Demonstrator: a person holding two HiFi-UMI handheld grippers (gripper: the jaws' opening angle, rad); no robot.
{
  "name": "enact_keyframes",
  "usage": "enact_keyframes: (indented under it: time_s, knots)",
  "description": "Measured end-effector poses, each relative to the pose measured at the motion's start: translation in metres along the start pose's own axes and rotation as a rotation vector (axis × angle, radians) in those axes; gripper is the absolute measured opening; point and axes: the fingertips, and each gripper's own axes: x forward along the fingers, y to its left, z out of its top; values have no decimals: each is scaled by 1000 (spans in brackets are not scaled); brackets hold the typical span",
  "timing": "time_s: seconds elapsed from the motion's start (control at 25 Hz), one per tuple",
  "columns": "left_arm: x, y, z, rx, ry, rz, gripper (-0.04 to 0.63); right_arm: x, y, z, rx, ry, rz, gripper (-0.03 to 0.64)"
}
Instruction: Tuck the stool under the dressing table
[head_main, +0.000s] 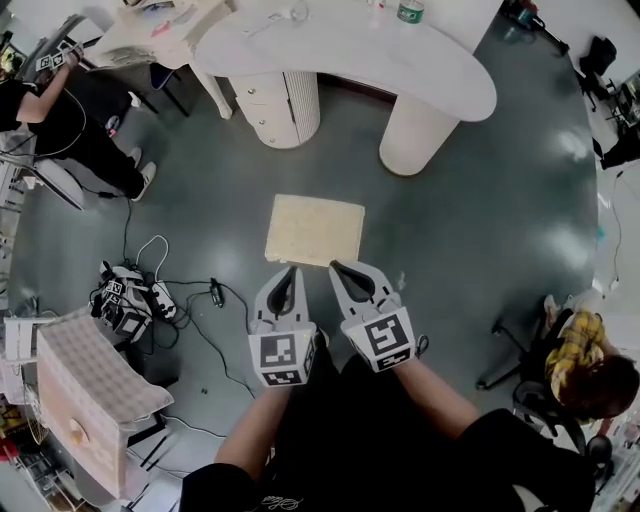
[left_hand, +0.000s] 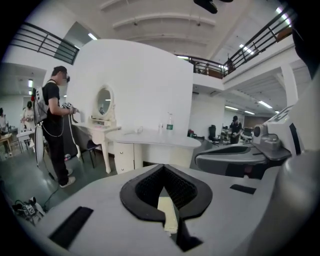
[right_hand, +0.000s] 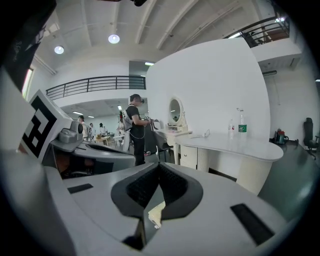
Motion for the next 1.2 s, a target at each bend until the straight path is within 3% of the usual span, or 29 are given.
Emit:
enact_keyframes:
  time_s: [0.32,0.64,0.96,1.2]
  knots:
    - [35,74,-35,64,169,-128,5,81,26,-5,87,79,-76,6]
    - [57,93,-36,86,191,-208,5,98,18,-10,90,127,-154,6]
    - [98,91,-33,105,222,-218,5,124,-16,-13,141,138,-152,6]
    - [145,107,-35,126,302,-188,5,180,-40,-10,213,141,-76,6]
